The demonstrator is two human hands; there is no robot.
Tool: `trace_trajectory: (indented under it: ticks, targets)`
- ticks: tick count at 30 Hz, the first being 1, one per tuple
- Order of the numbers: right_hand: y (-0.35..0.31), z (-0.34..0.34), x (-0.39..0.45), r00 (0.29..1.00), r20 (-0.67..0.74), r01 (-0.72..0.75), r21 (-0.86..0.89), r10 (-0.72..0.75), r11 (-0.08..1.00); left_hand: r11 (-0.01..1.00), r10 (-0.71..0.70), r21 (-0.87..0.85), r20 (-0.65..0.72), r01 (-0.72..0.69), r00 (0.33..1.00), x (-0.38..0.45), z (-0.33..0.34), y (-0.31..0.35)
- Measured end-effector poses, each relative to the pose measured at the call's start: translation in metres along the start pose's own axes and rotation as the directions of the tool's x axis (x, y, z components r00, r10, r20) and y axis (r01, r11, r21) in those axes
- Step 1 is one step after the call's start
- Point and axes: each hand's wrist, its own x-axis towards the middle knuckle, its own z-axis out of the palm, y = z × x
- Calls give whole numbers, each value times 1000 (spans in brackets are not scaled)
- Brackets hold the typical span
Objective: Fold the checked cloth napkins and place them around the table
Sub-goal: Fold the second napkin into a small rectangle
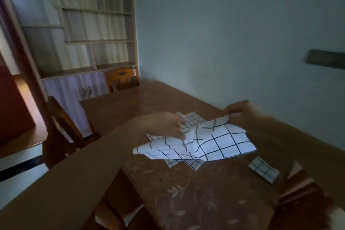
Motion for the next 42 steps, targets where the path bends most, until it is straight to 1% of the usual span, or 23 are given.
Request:
trace_trajectory:
  ticks: [2,3,6,7,8,10,11,12,14,16,17,19,20,22,26,28,30,32,34,36,39,40,42]
  targets:
    - [-35,-4,-15,997,42,70,-80,-67,994,995,94,-43,-8,-95,996,1,10,27]
    - [-46,-7,-20,995,39,95,-95,-92,991,990,129,-58,-40,-131,991,2,14,39]
    - [-59,-24,-38,998,-19,65,-79,-66,995,970,206,-97,-167,-224,964,4,21,51]
    - [-57,-31,-46,999,-36,19,-20,-20,1000,960,209,-145,-199,-240,957,1,22,52]
    - [-53,-37,-57,998,-41,-48,98,52,994,946,195,-211,-230,-245,953,-1,24,52]
    - [-46,-46,-83,985,-47,-138,382,169,914,928,132,-305,-268,-214,954,-14,28,55]
    - [-40,-48,-95,977,-41,-164,474,208,865,917,86,-352,-285,-188,955,-21,31,56]
    - [-36,-48,-108,971,-27,-190,524,239,830,900,59,-397,-293,-178,954,-26,34,56]
    - [-28,-45,-131,970,11,-211,547,245,810,866,7,-473,-310,-160,951,-37,43,56]
    - [-24,-37,-149,981,55,-189,517,188,835,834,-26,-531,-311,-151,950,-50,51,56]
    - [-20,-32,-154,981,68,-193,466,183,864,824,-41,-549,-305,-140,951,-56,55,56]
    - [-15,-24,-160,964,5,-248,367,265,897,815,-62,-565,-302,-127,951,-65,59,54]
    - [-15,-24,-162,945,-35,-291,364,326,885,813,-62,-568,-299,-126,952,-69,60,53]
    - [-16,-26,-164,920,-84,-323,390,382,863,825,-55,-552,-291,-121,955,-75,58,50]
    - [-40,-35,-159,928,-131,-284,357,349,890,801,-43,-592,-194,-82,980,-84,51,46]
    - [-54,-36,-149,928,-158,-280,299,336,912,775,-16,-619,-213,-122,977,-81,46,39]
    - [-64,-32,-138,922,-132,-329,224,363,917,725,-6,-671,-232,-156,973,-77,40,26]
    - [-71,-23,-129,902,-86,-409,146,424,901,677,-37,-720,-245,-156,969,-76,33,6]
    - [-77,-10,-121,876,-63,-465,146,478,873,637,-31,-748,-265,-185,964,-74,25,-19]
    - [-87,4,-111,866,-116,-447,256,486,857,593,-38,-779,-281,-205,959,-73,19,-42]
    - [-110,22,-96,870,-205,-321,456,448,830,533,-20,-812,-295,-240,955,-70,9,-65]
    - [-116,26,-93,877,-209,-283,505,434,815,526,-15,-813,-301,-249,953,-70,6,-68]
    - [-124,33,-89,898,-150,-243,614,413,751,507,3,-822,-300,-260,954,-69,2,-74]
